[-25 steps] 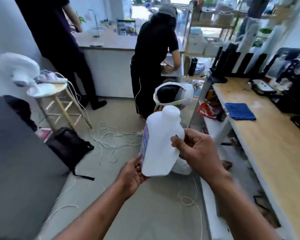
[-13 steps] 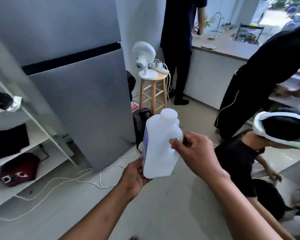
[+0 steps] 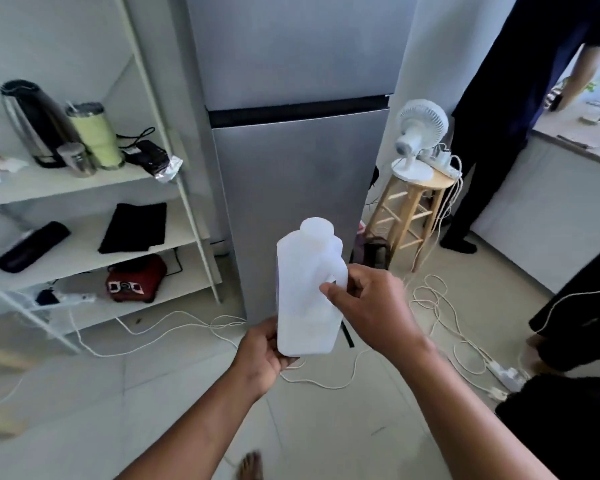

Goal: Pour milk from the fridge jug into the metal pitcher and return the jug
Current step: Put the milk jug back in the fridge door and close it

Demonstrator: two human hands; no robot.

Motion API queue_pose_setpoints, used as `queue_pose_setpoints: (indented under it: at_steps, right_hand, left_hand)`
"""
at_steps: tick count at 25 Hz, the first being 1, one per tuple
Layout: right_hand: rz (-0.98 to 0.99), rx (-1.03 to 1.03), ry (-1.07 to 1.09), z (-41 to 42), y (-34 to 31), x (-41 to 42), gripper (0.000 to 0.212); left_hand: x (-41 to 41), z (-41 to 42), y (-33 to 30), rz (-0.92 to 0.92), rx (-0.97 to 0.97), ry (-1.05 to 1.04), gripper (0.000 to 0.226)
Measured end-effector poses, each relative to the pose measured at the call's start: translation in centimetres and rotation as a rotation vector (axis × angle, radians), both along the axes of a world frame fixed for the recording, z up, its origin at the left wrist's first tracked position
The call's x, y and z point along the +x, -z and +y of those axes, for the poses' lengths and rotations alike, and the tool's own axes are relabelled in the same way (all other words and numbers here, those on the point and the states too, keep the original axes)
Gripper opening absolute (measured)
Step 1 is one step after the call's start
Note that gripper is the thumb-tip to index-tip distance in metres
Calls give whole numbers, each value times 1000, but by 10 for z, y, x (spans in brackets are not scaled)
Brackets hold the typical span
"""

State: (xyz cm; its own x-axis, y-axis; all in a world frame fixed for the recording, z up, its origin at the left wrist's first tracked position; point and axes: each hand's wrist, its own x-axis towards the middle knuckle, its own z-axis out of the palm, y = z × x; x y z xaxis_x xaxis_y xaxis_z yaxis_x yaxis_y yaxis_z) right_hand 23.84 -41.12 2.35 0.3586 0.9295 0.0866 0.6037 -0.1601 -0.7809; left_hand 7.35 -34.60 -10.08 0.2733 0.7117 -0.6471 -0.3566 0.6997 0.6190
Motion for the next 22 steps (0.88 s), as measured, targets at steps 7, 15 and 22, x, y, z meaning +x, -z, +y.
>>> queue_pose_setpoints:
  at_steps: [7, 15, 22]
  right_hand:
    - [-28, -36, -44, 106, 2, -39, 37]
    - [24, -35, -6, 179, 11, -56, 33]
    - [24, 23, -11, 225, 9, -27, 37]
  left_hand:
    - [-43, 91, 5, -28, -21, -54, 25]
    - [-57, 178, 15, 25, -7, -39, 33]
    - [-42, 226, -4, 212, 135, 84, 24]
